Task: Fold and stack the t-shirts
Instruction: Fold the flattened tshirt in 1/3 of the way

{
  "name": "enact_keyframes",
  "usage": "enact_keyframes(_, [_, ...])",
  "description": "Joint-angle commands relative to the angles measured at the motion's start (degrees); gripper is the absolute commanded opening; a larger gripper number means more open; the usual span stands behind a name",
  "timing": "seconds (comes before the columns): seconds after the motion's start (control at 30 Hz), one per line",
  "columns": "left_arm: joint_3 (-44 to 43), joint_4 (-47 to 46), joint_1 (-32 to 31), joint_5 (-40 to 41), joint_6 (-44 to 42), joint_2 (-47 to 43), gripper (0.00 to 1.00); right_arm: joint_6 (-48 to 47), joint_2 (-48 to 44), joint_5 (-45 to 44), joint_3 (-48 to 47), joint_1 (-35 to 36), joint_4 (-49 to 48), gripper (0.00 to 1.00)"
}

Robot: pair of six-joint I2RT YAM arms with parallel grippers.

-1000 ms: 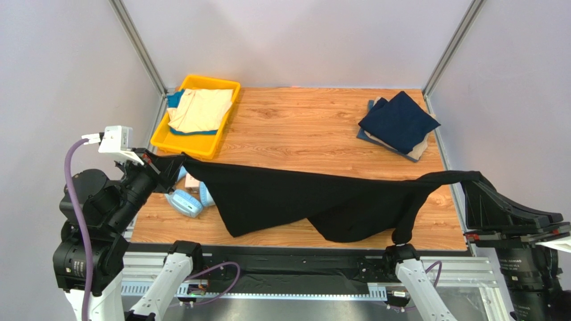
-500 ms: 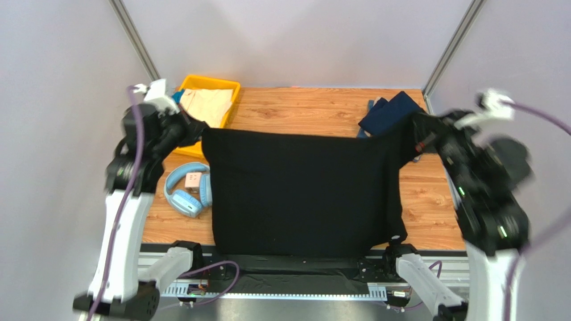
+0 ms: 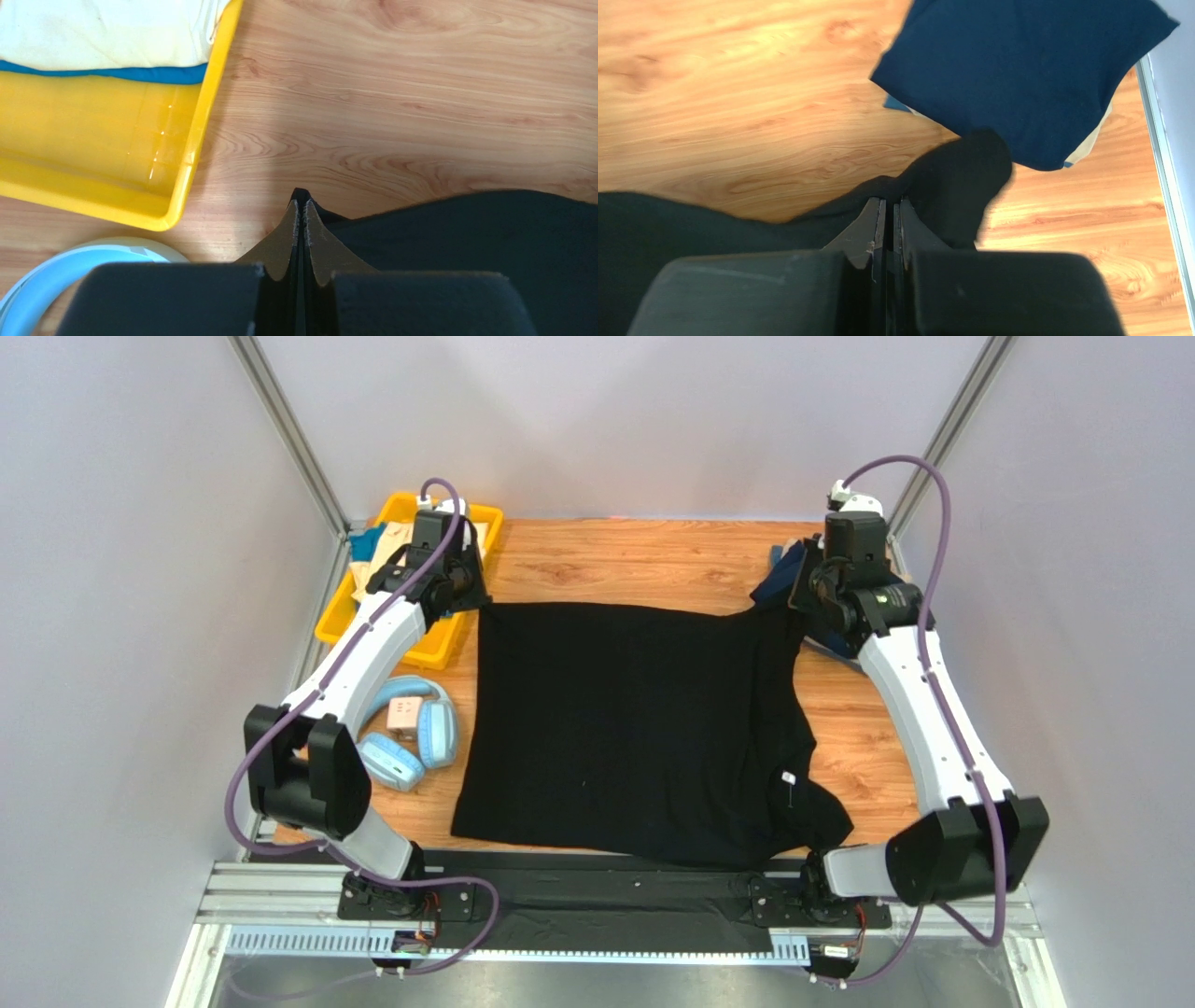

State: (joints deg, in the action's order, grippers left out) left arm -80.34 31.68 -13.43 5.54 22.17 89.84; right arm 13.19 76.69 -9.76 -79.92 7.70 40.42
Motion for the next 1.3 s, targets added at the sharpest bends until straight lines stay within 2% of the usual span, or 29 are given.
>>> enact_keyframes(0.0, [-4.1,-4.2,-0.2,5.7,-1.7,3.2,0.00,-0.4,4.2,-4.8,-2.0,0.0,-1.4,0.00])
enact_keyframes(0.3, [-3.3,-5.0,-0.2,13.4,-2.8,6.6,0.00,-0.5,16.6,-8.7,-6.5,0.1,3.0,0.00])
enact_keyframes(0.67, [-2.9,-6.3,-0.1,18.3,-5.7,8.3,0.00,-1.0,22.8,-12.6,-9.0,0.0,5.3,0.00])
enact_keyframes(1.03, [0.8,-6.4,-0.1,21.2,-5.3,8.9,0.00,-1.1,19.8,-15.1,-8.1,0.1,5.8,0.00])
enact_keyframes(1.27, [1.3,-5.1,-0.2,20.7,-5.1,7.5,0.00,0.5,16.2,-10.7,-7.1,0.4,8.0,0.00])
